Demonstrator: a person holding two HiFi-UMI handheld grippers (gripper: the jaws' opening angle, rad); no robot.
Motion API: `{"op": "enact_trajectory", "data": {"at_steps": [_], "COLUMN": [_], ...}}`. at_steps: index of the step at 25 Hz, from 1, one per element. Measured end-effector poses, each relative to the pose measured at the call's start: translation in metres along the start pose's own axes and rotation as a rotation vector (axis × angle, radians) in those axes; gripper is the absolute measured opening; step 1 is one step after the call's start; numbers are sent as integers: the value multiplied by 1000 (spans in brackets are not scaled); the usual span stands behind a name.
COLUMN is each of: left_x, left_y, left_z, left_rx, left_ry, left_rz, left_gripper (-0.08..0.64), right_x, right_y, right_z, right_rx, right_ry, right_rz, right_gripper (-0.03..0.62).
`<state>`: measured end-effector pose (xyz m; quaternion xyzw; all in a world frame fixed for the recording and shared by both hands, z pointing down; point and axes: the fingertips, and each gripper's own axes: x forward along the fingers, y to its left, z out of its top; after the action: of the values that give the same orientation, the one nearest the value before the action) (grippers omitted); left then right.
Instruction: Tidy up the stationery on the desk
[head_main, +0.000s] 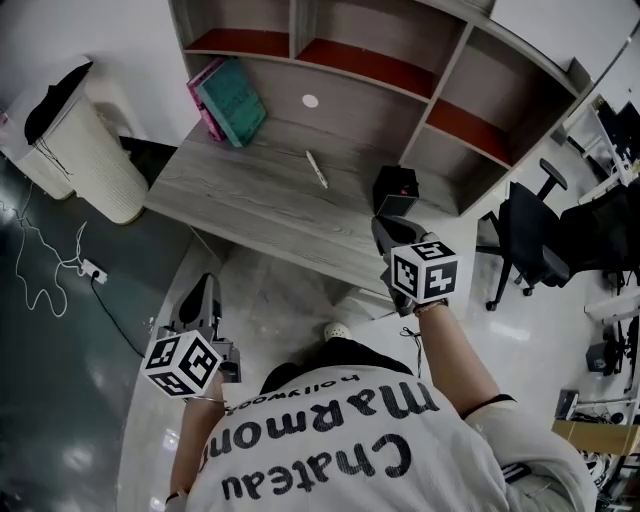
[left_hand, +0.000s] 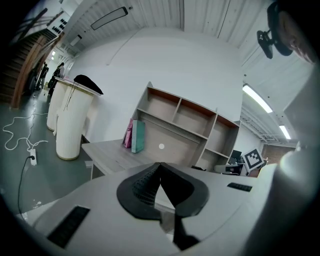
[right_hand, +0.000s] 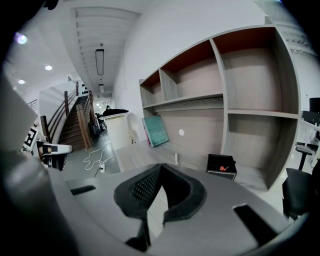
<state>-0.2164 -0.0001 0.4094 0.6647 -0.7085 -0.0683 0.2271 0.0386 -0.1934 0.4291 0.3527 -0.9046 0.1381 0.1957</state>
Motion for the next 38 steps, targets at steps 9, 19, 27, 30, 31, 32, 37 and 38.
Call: {"op": "enact_trajectory", "data": {"at_steps": [9,19,27,30,31,32,37,38], "left_x": [-44,-37,12,34,41,47,72,77], "left_y": [40,81,109,111,112,114,128,130], "left_z": [-24,-7,36,42,43,45,52,53], "left_rx": [-64,-85,-76,-74,-75,-76,-96,-106], "left_ry": [13,-9,-44,-30,-25,-21,-20,-20], "left_rz": [90,180,213,209,210,212,239,243], "left_gripper": [15,15,15,15,15,15,15,15], "right_x": [24,86,151,173,180,187,219,225], "right_y": [45,47,34,25,20,15,-6,-10], "right_z": [-22,-7,30,37,38,39,43,43], "right_rx": [-60,-56,-58,-54,-49,-42,-16,-13], "right_ry": [84,106,104,117,124,129,150,156], "right_rz": [58,90,113,113,110,108,109,108], "right_gripper": [12,12,12,12,12,12,12,12]}}
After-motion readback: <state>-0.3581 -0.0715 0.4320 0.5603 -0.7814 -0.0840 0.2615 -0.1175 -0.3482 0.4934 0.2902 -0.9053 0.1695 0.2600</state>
